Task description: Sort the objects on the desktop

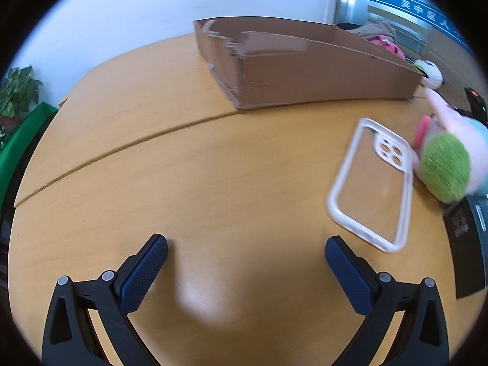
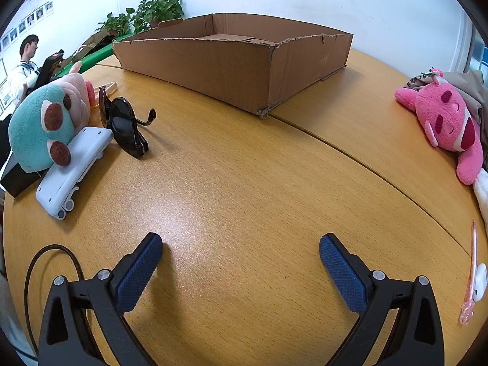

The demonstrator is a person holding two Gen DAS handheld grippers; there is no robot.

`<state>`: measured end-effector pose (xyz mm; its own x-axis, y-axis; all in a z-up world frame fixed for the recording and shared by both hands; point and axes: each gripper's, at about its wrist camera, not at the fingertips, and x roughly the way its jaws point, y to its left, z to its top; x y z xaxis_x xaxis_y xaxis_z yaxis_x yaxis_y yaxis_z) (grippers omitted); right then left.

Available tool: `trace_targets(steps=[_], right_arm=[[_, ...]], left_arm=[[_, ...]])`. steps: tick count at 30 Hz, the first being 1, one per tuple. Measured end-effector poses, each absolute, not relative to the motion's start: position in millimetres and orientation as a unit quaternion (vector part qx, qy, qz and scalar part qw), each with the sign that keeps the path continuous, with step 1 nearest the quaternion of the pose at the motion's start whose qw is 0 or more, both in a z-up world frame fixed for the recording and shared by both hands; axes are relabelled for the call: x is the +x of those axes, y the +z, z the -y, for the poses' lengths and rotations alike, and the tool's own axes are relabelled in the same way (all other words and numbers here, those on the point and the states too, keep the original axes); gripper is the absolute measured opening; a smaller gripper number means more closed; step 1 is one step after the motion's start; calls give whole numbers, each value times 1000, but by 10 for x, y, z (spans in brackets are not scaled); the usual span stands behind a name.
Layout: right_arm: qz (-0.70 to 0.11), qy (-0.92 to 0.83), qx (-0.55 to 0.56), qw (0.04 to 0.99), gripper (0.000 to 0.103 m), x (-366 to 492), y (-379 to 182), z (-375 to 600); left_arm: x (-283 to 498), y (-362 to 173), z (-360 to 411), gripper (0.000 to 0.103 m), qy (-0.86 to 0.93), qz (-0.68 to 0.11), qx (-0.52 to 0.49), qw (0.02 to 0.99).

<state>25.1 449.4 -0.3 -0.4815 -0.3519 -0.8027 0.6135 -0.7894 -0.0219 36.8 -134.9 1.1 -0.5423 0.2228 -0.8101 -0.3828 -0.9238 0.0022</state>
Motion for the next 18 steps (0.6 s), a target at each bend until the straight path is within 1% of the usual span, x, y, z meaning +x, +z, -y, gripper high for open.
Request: trace_targets(steps=[8,10,14,16,18], right_arm=[[-151,-848,423,281,103,249,-3,-4495],[-141,-856,427,256,103,262,-10,-4451],[-97,-877,438,170,103,259,2,-4329],[-91,-880,440,157,103,288,13,-4294],[-86,-881,440,151,103,280,19,-4297]], left_arm=[[319,14,1171,103,876,-81,-448,157],[315,16,1165,103,876,-81,-448,156],[333,17,1127,103,879,-71,-451,136],[374,34,1166,102,886,-60,-449,101],[466,135,1191,101,901,-47,-426,66]])
